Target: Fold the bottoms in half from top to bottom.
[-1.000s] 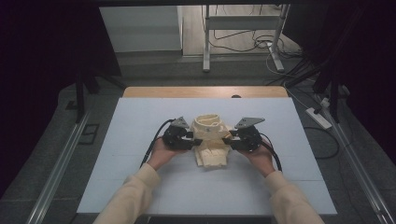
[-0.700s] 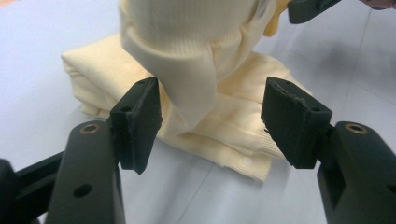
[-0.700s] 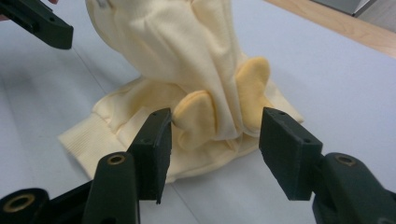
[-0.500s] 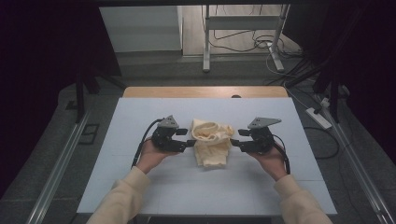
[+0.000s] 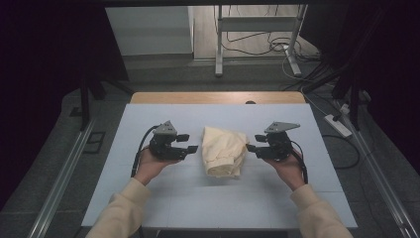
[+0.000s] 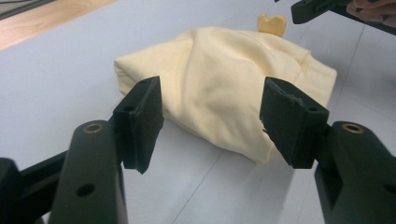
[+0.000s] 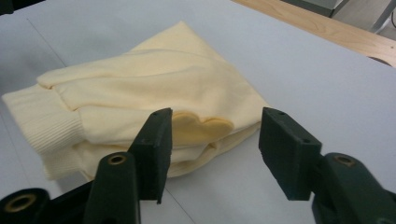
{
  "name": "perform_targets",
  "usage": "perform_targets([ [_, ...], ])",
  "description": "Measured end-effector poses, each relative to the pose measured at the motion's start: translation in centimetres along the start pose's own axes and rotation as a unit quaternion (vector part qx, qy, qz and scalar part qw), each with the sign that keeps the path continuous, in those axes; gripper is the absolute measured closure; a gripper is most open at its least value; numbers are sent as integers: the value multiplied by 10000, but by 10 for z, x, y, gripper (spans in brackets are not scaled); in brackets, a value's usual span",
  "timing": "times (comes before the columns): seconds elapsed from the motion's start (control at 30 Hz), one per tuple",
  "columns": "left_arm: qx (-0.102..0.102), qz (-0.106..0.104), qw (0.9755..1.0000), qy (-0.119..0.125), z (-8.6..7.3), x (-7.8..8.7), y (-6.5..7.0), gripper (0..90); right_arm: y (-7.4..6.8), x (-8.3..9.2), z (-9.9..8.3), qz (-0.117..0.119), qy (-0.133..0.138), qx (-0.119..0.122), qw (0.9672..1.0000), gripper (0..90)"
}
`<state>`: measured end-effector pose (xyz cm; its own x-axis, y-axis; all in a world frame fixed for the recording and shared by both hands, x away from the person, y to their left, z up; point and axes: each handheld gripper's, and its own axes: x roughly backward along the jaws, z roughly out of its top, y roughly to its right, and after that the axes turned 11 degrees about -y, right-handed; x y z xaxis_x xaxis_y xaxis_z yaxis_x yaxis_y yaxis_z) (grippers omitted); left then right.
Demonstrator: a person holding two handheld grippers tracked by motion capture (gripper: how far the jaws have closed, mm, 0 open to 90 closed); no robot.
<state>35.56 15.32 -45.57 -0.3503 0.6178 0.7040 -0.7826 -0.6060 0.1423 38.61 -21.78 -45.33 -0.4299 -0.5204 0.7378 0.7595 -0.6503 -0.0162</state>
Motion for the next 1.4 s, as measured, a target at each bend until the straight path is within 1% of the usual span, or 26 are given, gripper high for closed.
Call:
perform_targets([
  [0.03, 2, 13, 10000, -18, 0, -1, 0, 386, -1, 0, 1, 19, -26, -9, 10000, 479],
  [0.07, -3, 29, 10000, -41, 0, -2, -1, 385, -2, -1, 3, 30, -58, 31, 10000, 518],
  [0.17, 2, 43, 9999, -109, 2, -6, 0, 377, -7, -3, 8, 123, -121, 153, 9997, 654],
  [0.27, -15, 51, 9998, -176, 3, -9, 0, 372, -14, -6, 18, 261, -126, 265, 9992, 813],
  [0.3, -6, 45, 9998, -184, 3, -10, 0, 370, -17, -6, 21, 315, -138, 292, 9990, 847],
  [0.37, -3, 45, 9998, -209, 3, -11, 0, 368, -23, -9, 26, 403, -173, 388, 9983, 885],
  [0.47, -9, 53, 9997, -225, 2, -12, 1, 367, -36, -14, 32, 503, -251, 587, 9967, 888],
  [0.6, -1, 50, 9997, -246, 2, -14, 1, 366, -50, -22, 36, 651, -350, 725, 9946, 888],
  [0.7, 6, 45, 9997, -249, 1, -14, 0, 364, -57, -31, 31, 695, -598, 836, 9923, 888],
  [0.77, 19, 53, 9997, -236, 1, -13, 0, 364, -58, -36, 25, 678, -778, 820, 9913, 889],
  [0.87, 17, 65, 9997, -244, 1, -14, 1, 363, -54, -41, 13, 591, -1080, 669, 9901, 890],
  [0.93, 3, 66, 9997, -255, 1, -15, 2, 362, -52, -42, 6, 618, -1151, 578, 9897, 890],
  [1.07, -6, 68, 9996, -281, 1, -15, 3, 361, -51, -45, -1, 635, -1127, 535, 9901, 890],
  [1.17, -7, 77, 9996, -282, 1, -15, 3, 360, -50, -47, -2, 624, -1126, 518, 9903, 890],
  [1.23, 9, 72, 9996, -272, 0, -15, 2, 360, -49, -48, -3, 652, -1098, 483, 9906, 890],
  [1.4, 15, 72, 9996, -277, -1, -15, 1, 360, -49, -48, -4, 666, -1008, 485, 9915, 889],
])
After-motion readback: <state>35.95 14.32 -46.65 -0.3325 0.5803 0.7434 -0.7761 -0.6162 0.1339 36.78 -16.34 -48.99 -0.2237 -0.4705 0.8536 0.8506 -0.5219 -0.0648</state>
